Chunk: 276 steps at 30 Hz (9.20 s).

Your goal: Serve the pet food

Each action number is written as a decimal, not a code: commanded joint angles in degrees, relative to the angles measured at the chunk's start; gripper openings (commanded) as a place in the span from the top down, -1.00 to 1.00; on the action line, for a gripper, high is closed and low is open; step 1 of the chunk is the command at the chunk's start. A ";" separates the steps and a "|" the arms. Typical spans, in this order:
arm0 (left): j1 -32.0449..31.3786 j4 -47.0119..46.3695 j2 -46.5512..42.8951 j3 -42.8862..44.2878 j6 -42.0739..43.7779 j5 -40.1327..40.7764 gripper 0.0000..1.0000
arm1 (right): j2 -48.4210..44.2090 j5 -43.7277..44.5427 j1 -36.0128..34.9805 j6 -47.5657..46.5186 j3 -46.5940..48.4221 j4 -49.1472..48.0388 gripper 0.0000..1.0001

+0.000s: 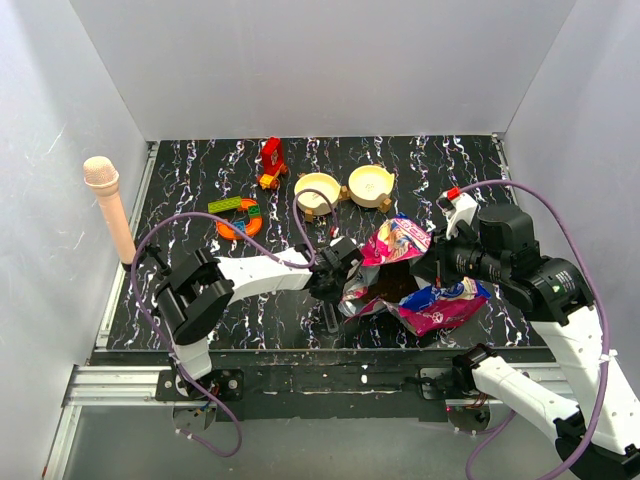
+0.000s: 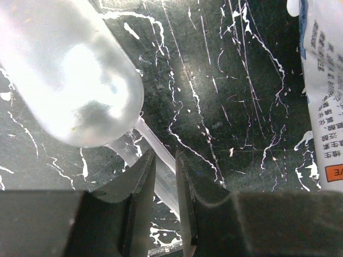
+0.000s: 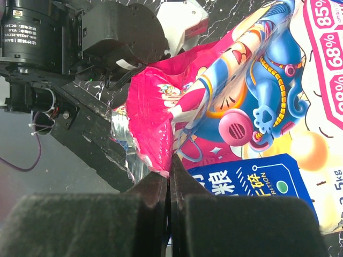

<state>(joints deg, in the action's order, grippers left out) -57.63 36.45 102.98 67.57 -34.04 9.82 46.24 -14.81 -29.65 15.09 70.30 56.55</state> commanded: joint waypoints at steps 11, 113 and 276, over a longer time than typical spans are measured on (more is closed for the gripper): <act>3.66 -5.07 -1.99 -8.15 -0.67 -2.79 0.87 | -1.85 -0.57 -0.23 1.43 3.17 -1.45 0.97; 28.09 -57.98 10.31 -24.42 -9.99 -49.29 0.34 | -0.01 -3.65 -0.32 3.28 6.69 -1.71 0.97; 7.62 -30.03 -3.41 -12.38 7.94 -1.92 -0.50 | -2.29 -4.97 -0.32 7.23 4.40 -3.91 0.97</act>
<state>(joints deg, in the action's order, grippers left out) -48.38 8.47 97.71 54.48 -27.83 -0.30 46.19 -14.28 -29.63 19.55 72.51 59.81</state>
